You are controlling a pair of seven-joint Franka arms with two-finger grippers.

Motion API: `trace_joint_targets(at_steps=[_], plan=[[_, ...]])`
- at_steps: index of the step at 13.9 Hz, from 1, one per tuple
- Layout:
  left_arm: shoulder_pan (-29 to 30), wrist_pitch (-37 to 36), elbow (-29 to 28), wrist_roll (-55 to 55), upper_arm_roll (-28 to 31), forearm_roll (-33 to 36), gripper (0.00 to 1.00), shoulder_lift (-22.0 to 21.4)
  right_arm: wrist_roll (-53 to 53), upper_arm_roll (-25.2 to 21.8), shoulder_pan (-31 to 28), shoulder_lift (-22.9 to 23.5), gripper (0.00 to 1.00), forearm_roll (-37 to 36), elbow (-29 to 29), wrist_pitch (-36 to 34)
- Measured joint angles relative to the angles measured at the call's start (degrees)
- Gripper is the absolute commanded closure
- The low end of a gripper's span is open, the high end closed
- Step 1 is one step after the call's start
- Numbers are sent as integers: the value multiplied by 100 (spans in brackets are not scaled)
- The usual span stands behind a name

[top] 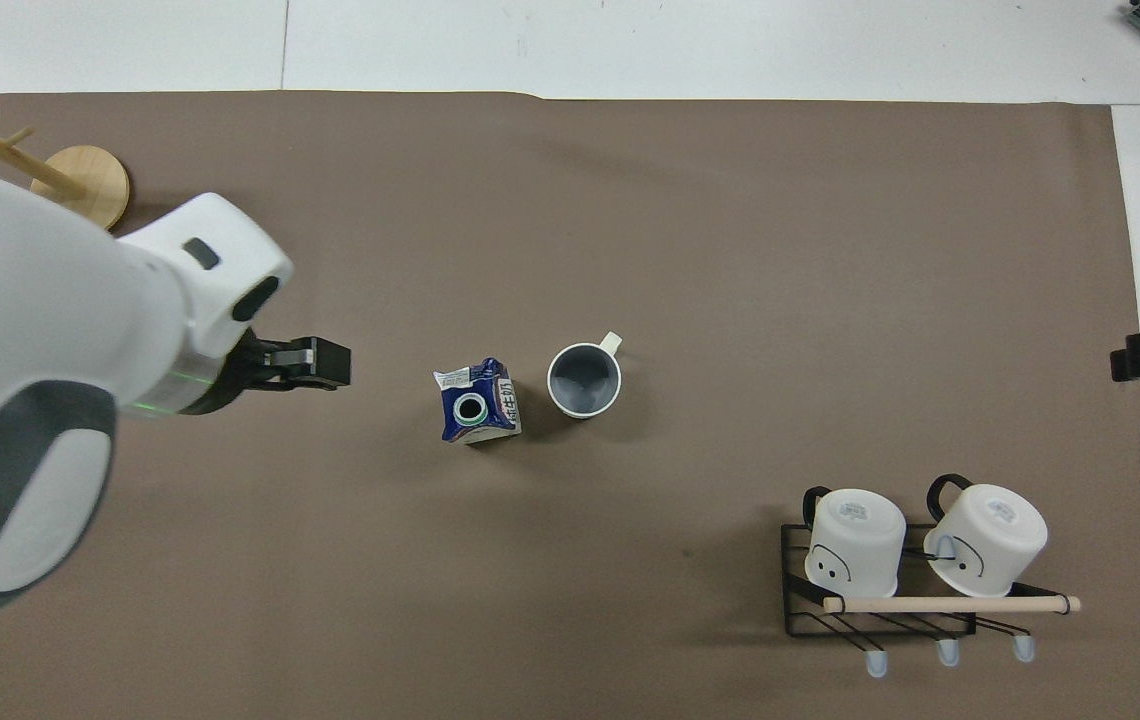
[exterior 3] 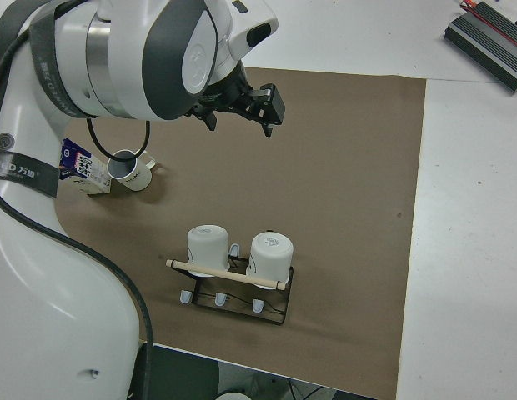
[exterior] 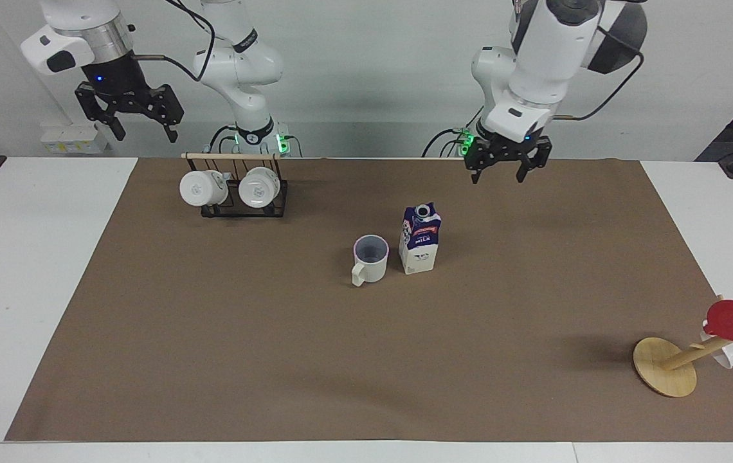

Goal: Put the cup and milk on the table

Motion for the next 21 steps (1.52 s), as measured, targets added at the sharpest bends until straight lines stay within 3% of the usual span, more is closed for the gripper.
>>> trace_joint_targets(at_steps=[7,15,21], plan=[[1225,-746,369,1466,41,-1,0,-394,37,0,7,-24,0,-1,116,-152],[1366,-1033,818,2042,96,226,0,-367,66,0,7,-29,0,-1,105,-157],[1367,-1033,1094,2066,101,226,0,32,66,0,7,-29,0,-1,77,-288]])
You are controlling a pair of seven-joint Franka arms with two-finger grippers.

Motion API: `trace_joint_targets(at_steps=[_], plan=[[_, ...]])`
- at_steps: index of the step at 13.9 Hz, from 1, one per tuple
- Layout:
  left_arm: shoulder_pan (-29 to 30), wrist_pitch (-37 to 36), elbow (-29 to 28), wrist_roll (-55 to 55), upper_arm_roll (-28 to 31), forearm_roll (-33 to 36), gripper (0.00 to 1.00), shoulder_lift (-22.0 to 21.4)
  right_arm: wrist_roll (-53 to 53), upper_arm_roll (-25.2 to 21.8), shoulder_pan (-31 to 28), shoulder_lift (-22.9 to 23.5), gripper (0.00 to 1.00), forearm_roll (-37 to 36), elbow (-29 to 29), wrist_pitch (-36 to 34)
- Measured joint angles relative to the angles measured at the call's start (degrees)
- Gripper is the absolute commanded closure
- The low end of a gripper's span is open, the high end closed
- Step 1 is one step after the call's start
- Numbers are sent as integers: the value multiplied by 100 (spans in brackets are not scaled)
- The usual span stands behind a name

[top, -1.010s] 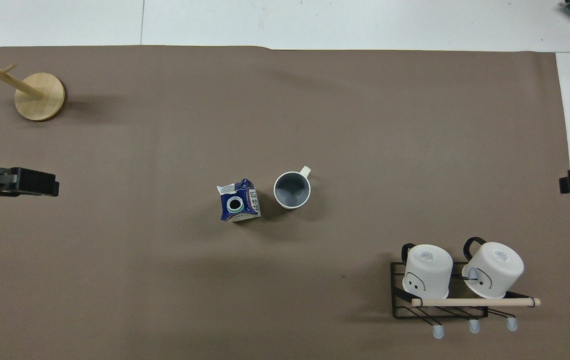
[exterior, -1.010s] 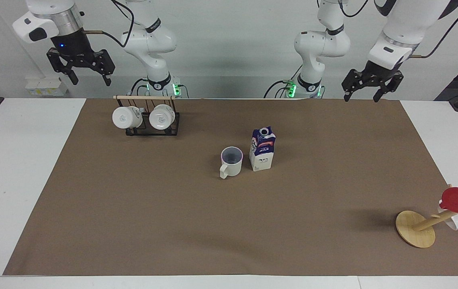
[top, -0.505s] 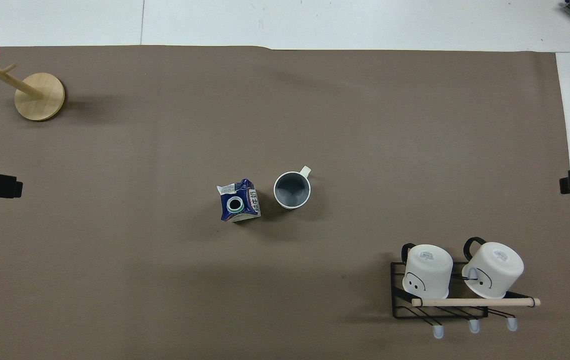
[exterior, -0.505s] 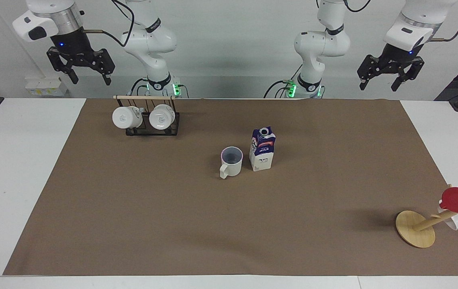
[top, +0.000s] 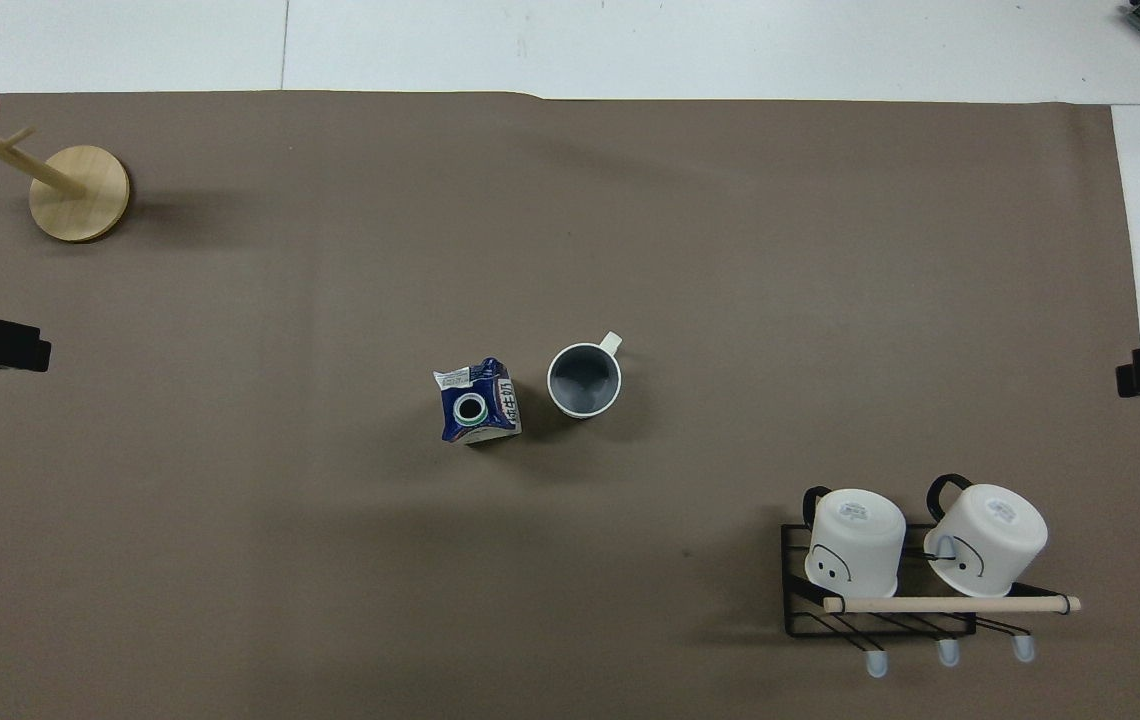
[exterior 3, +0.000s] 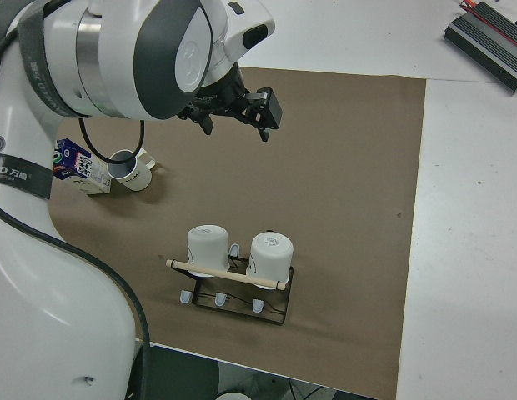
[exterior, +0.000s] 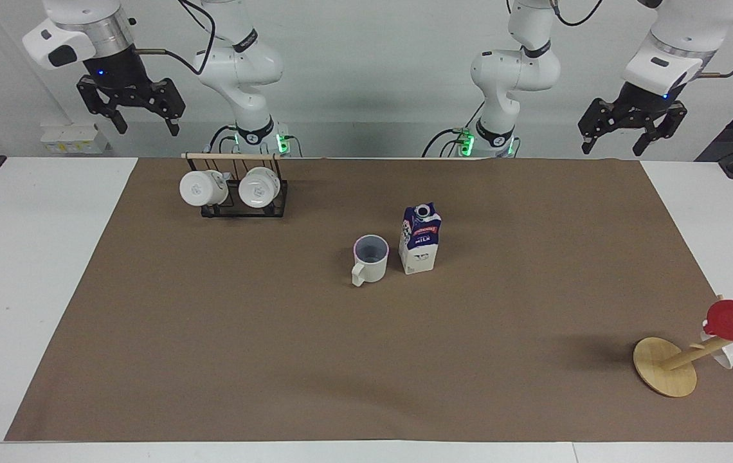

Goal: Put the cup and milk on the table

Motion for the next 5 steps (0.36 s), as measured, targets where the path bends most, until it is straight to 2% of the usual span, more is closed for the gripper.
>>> trace_joint_targets(at_steps=[5], plan=[[0,0,77,0,-10,0,0,62,0,0,0,-9,0,0,-55,-2]])
